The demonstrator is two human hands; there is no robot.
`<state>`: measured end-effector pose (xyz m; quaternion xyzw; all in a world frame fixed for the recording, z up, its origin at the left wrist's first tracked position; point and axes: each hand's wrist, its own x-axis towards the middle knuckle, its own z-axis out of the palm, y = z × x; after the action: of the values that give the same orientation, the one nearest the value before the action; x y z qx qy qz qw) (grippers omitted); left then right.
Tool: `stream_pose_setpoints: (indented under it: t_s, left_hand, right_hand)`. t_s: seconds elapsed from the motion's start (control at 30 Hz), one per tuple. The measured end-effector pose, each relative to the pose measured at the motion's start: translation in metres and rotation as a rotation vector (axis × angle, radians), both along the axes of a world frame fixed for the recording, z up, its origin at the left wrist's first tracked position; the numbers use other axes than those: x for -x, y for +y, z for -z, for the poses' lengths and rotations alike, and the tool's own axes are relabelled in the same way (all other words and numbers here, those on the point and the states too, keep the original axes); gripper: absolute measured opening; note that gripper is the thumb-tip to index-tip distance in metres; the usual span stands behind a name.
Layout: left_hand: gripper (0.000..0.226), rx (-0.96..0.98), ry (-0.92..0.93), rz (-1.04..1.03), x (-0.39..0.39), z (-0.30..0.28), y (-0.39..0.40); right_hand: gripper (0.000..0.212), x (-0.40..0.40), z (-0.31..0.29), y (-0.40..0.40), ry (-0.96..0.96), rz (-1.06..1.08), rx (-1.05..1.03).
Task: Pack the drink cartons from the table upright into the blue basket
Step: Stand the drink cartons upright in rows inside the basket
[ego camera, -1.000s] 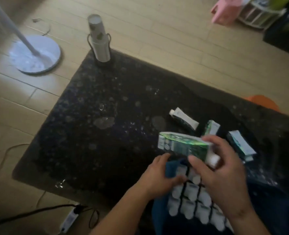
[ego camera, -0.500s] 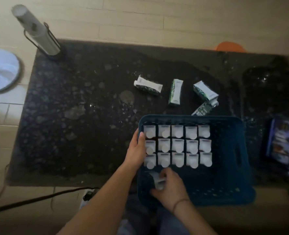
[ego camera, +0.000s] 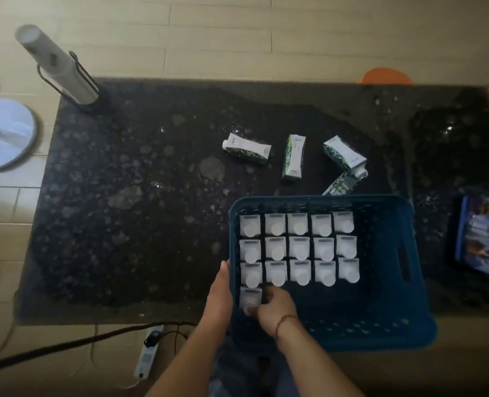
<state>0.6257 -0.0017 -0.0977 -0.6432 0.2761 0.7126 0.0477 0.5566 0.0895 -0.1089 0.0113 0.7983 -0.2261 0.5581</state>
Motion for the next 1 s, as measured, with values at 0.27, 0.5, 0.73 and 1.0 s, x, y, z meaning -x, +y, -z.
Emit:
stream_pose_setpoints:
  t_s: [0.27, 0.5, 0.73, 1.0]
  left_hand:
    - [0.076, 0.821, -0.097, 0.354, 0.040, -0.034, -0.008]
    - [0.053, 1.346, -0.066, 0.816, 0.133, -0.046, -0.014]
    - [0.049, 1.197, -0.069, 1.302, 0.215, -0.035, -0.025]
    - [0.049, 1.006, 0.036, 1.197, 0.265, -0.026, -0.025]
  right_hand:
    - [0.031, 0.070, -0.040, 0.016, -0.033, -0.303, 0.037]
    - [0.006, 0.198, -0.088, 0.025, 0.615, -0.041, 0.181]
    - [0.042, 0.336, -0.041, -0.021, 0.766, -0.271, -0.147]
    - [0.068, 0.384, 0.036, -0.066, 0.647, -0.564, -0.250]
